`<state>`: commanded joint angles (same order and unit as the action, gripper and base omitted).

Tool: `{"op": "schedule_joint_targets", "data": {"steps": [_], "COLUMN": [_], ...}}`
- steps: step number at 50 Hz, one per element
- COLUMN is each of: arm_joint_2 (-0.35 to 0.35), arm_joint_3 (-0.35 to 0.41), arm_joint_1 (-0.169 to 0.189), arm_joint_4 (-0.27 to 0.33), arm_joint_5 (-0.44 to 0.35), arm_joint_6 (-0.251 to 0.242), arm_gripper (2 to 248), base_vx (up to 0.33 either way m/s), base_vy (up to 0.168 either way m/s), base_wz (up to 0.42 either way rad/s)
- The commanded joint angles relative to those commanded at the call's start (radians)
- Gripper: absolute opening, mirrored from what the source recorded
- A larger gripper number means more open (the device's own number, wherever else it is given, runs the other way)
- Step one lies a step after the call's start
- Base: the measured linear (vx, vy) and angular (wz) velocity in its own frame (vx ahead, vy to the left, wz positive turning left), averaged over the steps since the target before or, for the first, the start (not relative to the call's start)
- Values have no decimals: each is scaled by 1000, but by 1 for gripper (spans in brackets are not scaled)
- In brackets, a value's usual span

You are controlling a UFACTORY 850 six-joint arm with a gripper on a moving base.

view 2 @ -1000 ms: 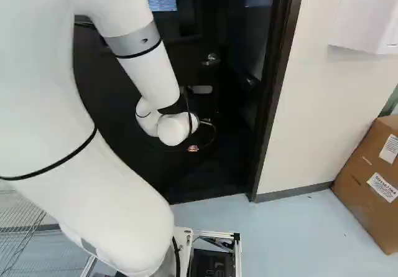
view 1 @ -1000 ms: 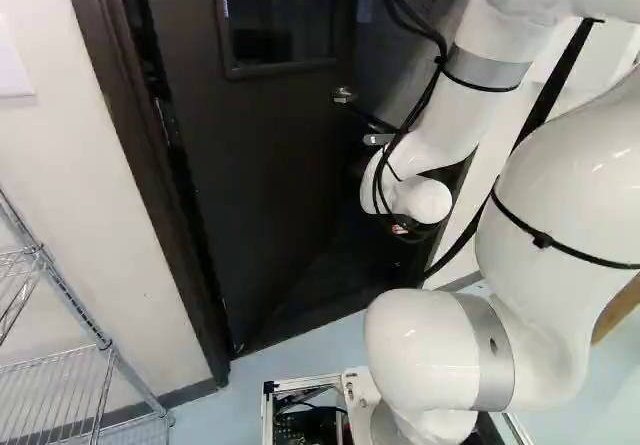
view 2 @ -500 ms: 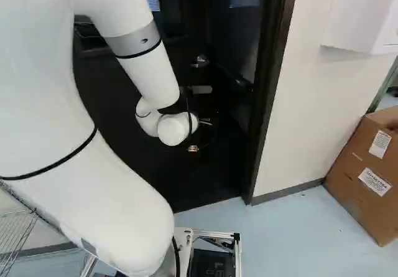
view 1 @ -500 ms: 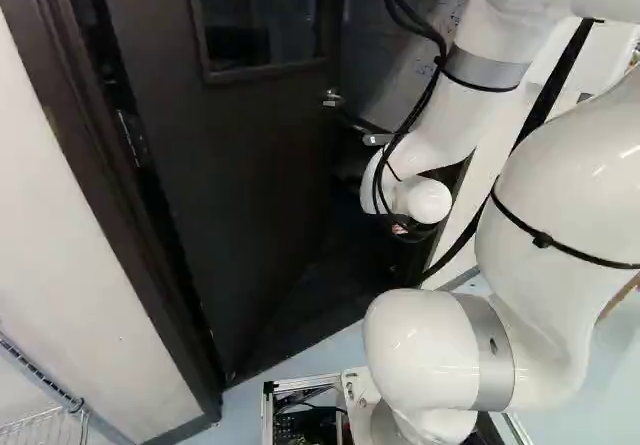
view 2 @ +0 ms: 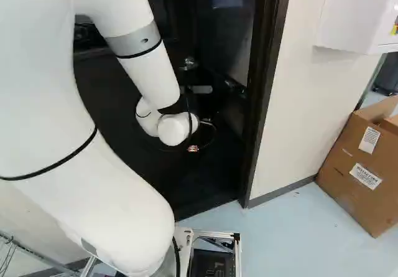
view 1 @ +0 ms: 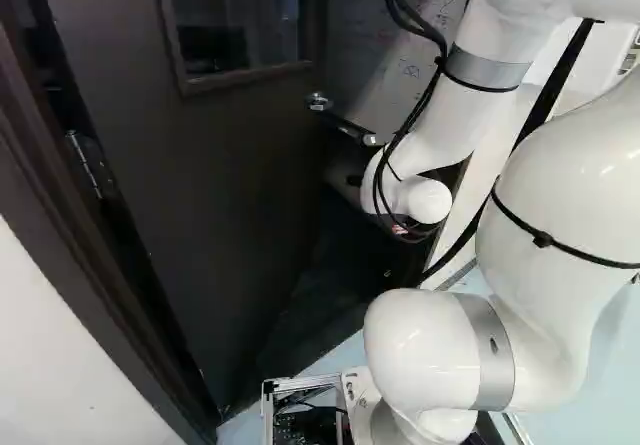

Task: Open the door and move inside

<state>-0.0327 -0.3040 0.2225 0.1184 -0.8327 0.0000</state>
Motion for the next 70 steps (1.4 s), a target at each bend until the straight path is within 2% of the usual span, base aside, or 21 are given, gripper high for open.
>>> {"op": "schedule_joint_targets", "data": {"steps": [33, 51, 70], "arm_joint_2": [0, 7, 25], "arm_joint_3": [0, -7, -25], "arm_joint_1": [0, -19, -57], "arm_joint_4": [0, 0, -8], "arm_joint_5": [0, 0, 0], "arm_joint_6": [0, 0, 0], "arm_gripper": [247, 247, 247], "base_vx": [50, 0, 0], "base_vy": [38, 0, 0], "base_wz": [-11, 0, 0]}}
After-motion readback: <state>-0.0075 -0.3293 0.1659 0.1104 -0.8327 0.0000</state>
